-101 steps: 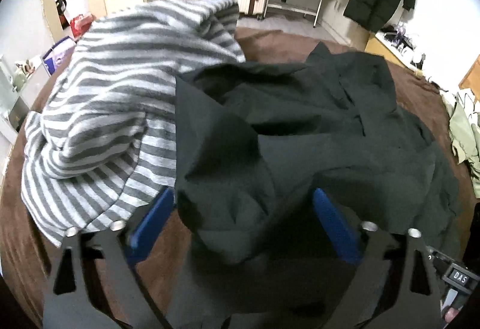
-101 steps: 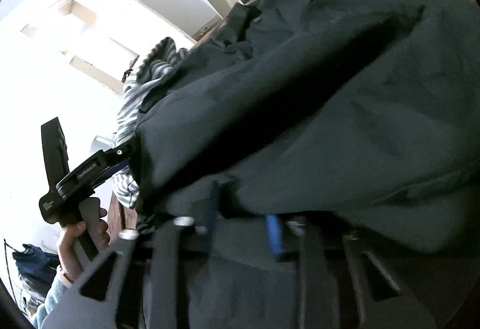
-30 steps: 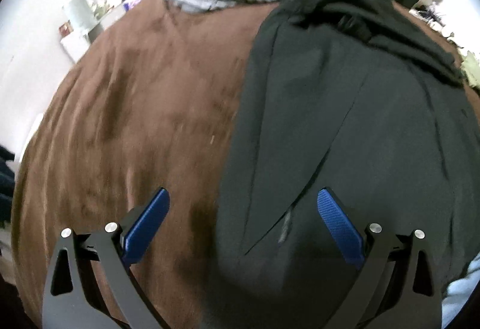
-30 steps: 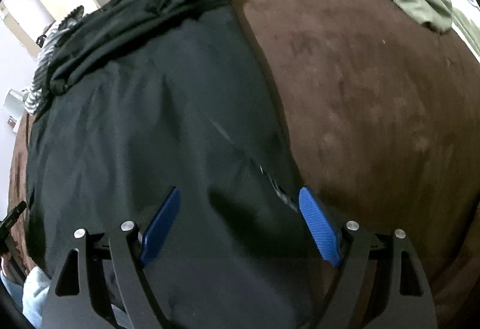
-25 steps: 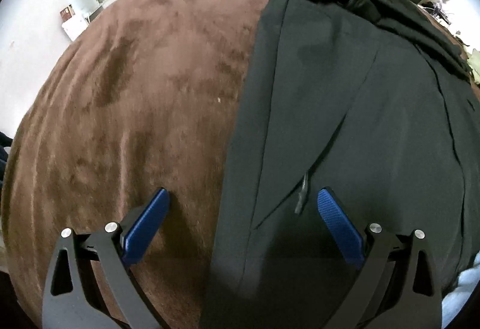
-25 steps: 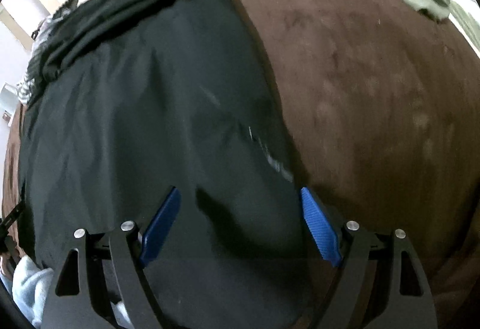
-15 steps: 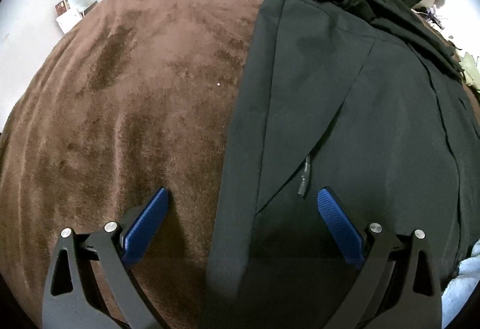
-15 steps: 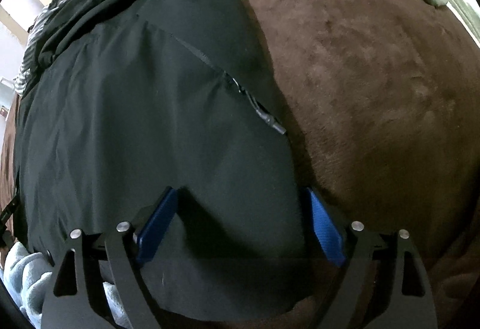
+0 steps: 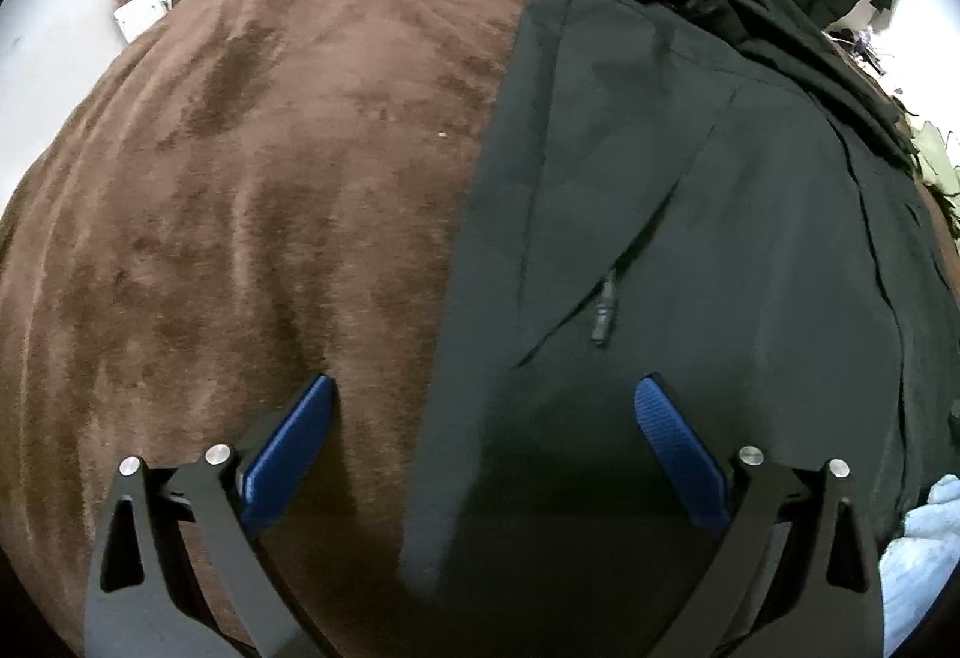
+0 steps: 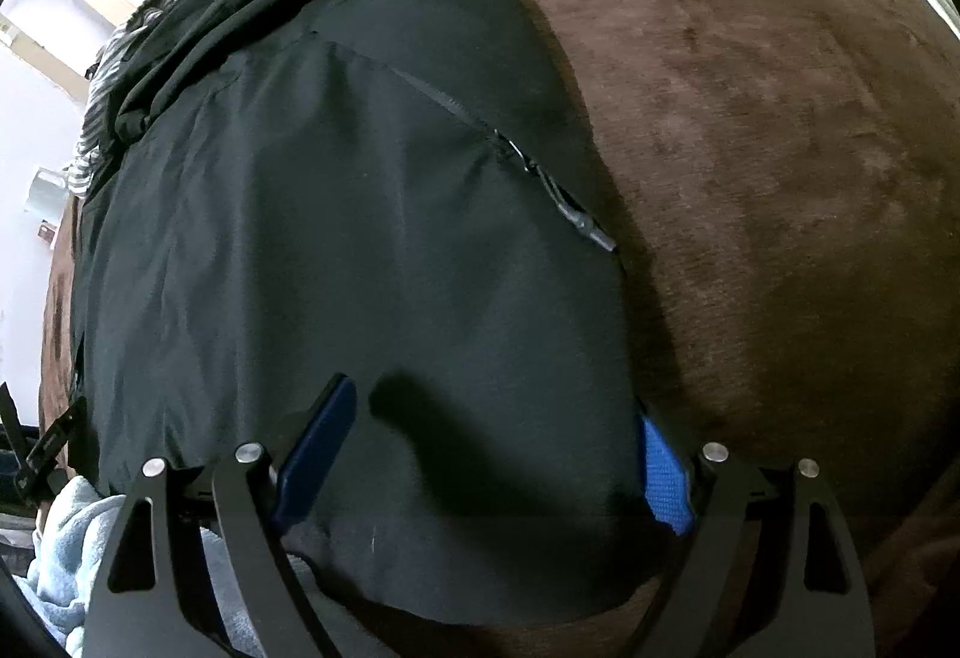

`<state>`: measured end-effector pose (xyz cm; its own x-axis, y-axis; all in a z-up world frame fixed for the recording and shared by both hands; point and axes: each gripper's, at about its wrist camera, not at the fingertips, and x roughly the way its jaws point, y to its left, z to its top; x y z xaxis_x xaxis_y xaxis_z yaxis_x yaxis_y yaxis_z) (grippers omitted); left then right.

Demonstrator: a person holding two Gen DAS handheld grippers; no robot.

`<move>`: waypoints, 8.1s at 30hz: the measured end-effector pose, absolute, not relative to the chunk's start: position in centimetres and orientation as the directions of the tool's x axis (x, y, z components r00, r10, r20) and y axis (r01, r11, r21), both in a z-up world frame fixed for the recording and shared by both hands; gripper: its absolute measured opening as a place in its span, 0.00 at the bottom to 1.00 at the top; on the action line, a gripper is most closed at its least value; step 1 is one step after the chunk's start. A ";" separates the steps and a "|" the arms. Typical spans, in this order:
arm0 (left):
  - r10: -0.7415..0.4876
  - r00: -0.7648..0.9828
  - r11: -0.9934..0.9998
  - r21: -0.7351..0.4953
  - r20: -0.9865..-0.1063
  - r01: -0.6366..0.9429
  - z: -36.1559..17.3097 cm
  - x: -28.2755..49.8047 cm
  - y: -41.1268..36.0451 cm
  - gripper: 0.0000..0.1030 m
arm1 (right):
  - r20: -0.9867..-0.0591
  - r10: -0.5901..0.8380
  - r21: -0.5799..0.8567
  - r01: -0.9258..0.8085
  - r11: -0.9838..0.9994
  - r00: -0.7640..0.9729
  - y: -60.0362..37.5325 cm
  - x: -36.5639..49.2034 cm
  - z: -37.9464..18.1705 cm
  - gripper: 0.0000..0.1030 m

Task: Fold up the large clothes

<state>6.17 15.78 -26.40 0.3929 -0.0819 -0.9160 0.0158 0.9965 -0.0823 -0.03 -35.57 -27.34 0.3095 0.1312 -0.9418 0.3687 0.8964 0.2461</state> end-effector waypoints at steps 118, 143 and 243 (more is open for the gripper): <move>-0.238 0.710 0.964 -0.248 -0.662 0.092 -4.3 31.2 9.0 0.11 | -0.709 -0.048 0.215 0.281 0.935 0.703 -39.4 25.2 -5.1 0.11; -0.125 0.633 0.992 -0.077 -0.764 0.104 -14.8 56.8 0.8 0.11 | -0.835 -0.099 0.045 0.246 0.968 0.541 -44.2 52.2 -17.7 0.12; -0.049 0.440 0.996 -0.074 -0.897 -0.040 -15.7 62.8 -2.8 0.94 | -0.811 -0.111 -0.040 0.135 0.990 0.574 -40.3 55.6 -22.7 0.94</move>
